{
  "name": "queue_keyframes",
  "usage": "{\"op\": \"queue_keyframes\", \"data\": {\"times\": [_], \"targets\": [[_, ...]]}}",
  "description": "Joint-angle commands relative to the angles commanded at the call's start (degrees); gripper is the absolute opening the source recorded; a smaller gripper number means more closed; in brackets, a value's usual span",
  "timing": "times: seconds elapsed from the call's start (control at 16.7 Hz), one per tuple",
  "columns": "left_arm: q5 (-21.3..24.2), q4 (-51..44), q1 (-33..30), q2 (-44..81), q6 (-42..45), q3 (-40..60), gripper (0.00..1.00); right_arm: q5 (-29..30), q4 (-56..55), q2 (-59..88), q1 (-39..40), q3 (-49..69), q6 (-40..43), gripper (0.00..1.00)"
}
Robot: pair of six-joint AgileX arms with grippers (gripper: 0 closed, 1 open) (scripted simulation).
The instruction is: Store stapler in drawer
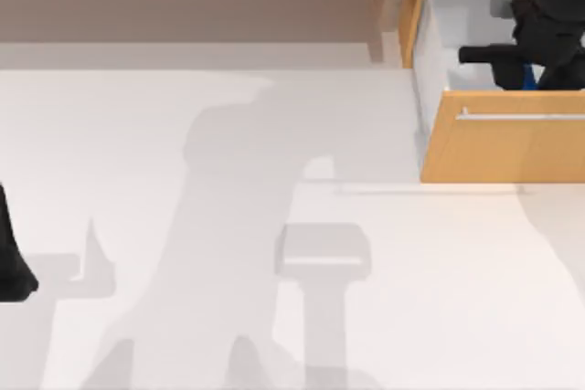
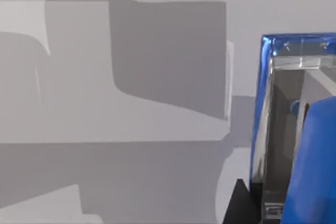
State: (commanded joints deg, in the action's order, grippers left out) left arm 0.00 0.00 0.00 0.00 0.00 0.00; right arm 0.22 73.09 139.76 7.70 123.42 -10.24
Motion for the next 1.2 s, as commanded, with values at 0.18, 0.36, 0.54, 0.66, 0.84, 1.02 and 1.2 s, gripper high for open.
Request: {"op": "queue_keyframes", "data": {"times": [0.18,0.36,0.54,0.66,0.84,1.02,1.2], "targets": [[0.0,0.0,0.0,0.0,0.0,0.0,1.0,0.11,-0.42,-0.12,0.24,-0.17,-0.03,0.0],[0.0,0.0,0.0,0.0,0.0,0.0,1.0,0.1,-1.03,-0.06,0.16,-0.75,-0.03,0.0],[0.0,0.0,0.0,0.0,0.0,0.0,1.0,0.04,-1.58,0.05,0.09,-1.4,-0.01,0.0],[0.0,0.0,0.0,0.0,0.0,0.0,1.0,0.01,-1.97,0.12,0.03,-1.81,-0.02,0.0],[0.0,0.0,0.0,0.0,0.0,0.0,1.0,0.0,-2.1,0.21,0.02,-1.89,-0.02,0.0],[0.0,0.0,0.0,0.0,0.0,0.0,1.0,0.0,-2.1,0.21,0.02,-1.89,-0.02,0.15],[0.0,0.0,0.0,0.0,0.0,0.0,1.0,0.0,-2.1,0.21,0.02,-1.89,-0.02,0.38]]}}
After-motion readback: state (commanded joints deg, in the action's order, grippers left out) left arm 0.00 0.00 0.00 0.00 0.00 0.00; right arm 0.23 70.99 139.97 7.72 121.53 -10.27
